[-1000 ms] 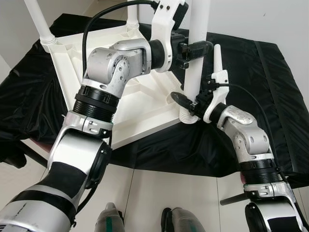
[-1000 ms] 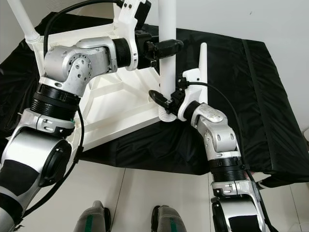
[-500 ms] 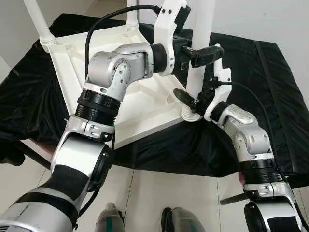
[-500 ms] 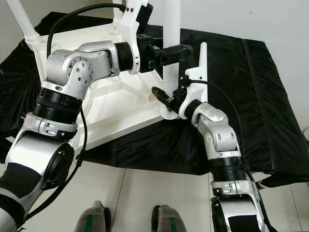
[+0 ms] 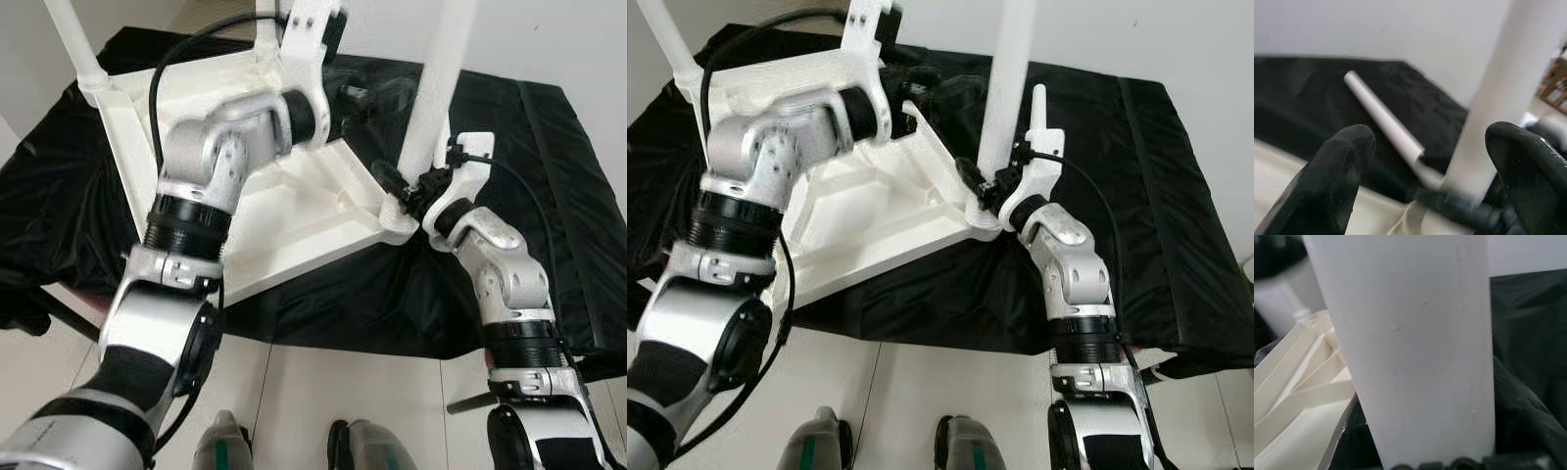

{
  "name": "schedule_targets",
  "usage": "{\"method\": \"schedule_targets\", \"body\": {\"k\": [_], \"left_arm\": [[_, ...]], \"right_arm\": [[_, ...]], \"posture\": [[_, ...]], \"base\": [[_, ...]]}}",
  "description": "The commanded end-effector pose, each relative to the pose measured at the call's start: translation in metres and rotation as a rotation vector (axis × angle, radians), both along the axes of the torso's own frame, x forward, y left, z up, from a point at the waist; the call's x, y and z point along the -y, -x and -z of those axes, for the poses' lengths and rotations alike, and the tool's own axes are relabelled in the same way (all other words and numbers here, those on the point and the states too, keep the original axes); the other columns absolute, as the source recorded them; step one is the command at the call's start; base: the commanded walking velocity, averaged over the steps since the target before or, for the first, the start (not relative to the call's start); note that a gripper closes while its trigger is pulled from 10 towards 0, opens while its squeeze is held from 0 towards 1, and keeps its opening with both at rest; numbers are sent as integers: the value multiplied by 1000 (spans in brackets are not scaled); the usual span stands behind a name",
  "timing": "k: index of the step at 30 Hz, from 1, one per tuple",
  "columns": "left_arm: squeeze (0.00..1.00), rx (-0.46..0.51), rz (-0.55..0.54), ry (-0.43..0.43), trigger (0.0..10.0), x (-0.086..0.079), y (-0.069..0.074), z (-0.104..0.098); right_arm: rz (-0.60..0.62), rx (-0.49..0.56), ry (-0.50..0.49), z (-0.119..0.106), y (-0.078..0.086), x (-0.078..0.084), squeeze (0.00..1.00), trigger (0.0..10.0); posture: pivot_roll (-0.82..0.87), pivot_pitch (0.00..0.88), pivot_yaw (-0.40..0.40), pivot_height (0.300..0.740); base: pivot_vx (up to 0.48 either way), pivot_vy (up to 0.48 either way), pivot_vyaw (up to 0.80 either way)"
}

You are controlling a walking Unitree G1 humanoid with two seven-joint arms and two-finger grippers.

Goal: Building children table

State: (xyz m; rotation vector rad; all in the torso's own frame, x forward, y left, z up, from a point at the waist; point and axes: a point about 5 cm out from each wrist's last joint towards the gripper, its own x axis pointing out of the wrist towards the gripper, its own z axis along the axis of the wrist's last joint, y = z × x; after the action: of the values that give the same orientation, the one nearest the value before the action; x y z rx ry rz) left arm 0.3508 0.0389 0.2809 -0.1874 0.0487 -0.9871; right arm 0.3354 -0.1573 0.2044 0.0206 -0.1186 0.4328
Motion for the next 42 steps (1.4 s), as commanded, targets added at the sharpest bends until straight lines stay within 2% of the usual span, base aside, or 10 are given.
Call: {"method": "schedule_targets", "body": {"k": [1, 3, 7, 11, 18, 21, 22, 24, 30, 42], "left_arm": [[0, 27, -9, -24, 10000, 1, 4, 0], [0, 24, -14, -26, 10000, 0, 5, 3], [0, 15, -35, -53, 10000, -4, 13, 25], [0, -47, -7, -54, 10000, -5, 26, 48], [0, -66, 21, -80, 10000, -3, 43, 66], [0, -59, 16, -110, 10000, -4, 46, 72], [0, -30, -16, -205, 10000, -6, 50, 87], [0, -21, -31, -238, 10000, -7, 52, 92], [0, -4, -84, -276, 10000, -7, 57, 101], [0, 46, -88, -288, 10000, -6, 62, 99]], "right_arm": [[23, 11, -18, 2, 1, 1, 0, 10000], [26, 11, -17, 3, 2, 0, 0, 10000], [51, 31, -20, 5, 2, -2, 0, 10000], [46, 60, -22, 6, 1, -5, 0, 10000], [56, 78, -4, 9, -3, -5, 0, 10000], [65, 70, -1, 11, -5, -3, 0, 10000], [77, 67, 18, 16, -9, -3, 0, 10000], [78, 66, 23, 17, -11, -4, 0, 10000], [86, 57, 70, 28, -16, -8, 0, 10000], [91, 74, 85, 37, -22, -15, 0, 10000]], "posture": [[-59, 59, 1, 740], [-59, 59, 1, 740], [-59, 59, 2, 740], [-48, 53, -6, 740], [-40, 47, -25, 740], [-36, 42, -29, 740], [-33, 37, -31, 740], [-33, 37, -31, 740], [-15, 39, -38, 740], [-6, 50, -35, 740]], "base": [[0, 0, 0], [0, 0, 0], [0, 0, 0], [0, 0, 0], [0, 0, 0], [0, 0, 0], [0, 0, 0], [0, 0, 0], [0, 0, 0], [0, 0, 0]]}}
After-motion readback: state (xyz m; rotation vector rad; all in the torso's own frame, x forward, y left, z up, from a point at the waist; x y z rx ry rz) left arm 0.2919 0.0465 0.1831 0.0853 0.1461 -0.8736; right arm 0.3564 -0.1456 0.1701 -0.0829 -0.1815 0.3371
